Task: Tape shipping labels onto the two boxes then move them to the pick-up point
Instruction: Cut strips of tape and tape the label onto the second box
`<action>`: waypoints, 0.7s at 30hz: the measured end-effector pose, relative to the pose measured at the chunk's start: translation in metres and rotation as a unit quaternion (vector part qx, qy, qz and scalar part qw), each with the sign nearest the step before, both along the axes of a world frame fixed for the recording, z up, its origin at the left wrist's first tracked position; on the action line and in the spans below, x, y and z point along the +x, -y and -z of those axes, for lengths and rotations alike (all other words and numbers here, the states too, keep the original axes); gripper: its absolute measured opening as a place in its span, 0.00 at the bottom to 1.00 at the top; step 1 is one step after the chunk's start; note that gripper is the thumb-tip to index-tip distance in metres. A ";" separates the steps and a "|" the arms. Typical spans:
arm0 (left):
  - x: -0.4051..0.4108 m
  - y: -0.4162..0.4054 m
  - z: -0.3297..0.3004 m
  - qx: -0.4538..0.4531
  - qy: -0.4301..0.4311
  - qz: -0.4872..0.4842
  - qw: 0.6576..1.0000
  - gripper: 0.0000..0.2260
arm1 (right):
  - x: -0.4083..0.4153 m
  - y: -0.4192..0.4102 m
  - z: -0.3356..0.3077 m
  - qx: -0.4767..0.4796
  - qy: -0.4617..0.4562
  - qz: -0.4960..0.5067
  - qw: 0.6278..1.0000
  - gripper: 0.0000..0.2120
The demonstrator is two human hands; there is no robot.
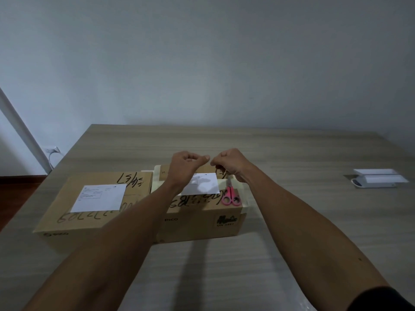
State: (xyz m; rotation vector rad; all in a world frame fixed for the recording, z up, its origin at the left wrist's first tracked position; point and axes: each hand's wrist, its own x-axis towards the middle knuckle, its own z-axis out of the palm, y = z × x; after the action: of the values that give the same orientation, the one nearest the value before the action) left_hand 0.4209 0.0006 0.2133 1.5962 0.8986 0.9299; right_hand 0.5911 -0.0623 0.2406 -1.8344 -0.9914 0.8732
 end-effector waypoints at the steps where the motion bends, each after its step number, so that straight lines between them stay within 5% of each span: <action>1: 0.001 -0.001 0.002 0.007 -0.007 -0.006 1.000 0.10 | 0.001 0.001 0.000 -0.002 -0.003 -0.003 1.000 0.11; 4: 0.002 -0.001 0.003 0.032 -0.033 -0.018 0.999 0.05 | 0.004 0.005 0.001 -0.007 -0.008 -0.015 1.000 0.10; 21: 0.023 -0.015 0.034 -0.058 -0.061 -0.031 0.996 0.12 | 0.033 -0.008 0.011 -0.099 0.079 -0.093 0.988 0.11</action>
State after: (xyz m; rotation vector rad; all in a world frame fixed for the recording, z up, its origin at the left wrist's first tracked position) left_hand 0.4440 0.0159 0.1797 1.5461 1.0716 0.8151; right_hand 0.6237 -0.0541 0.2299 -2.0266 -1.2290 0.9785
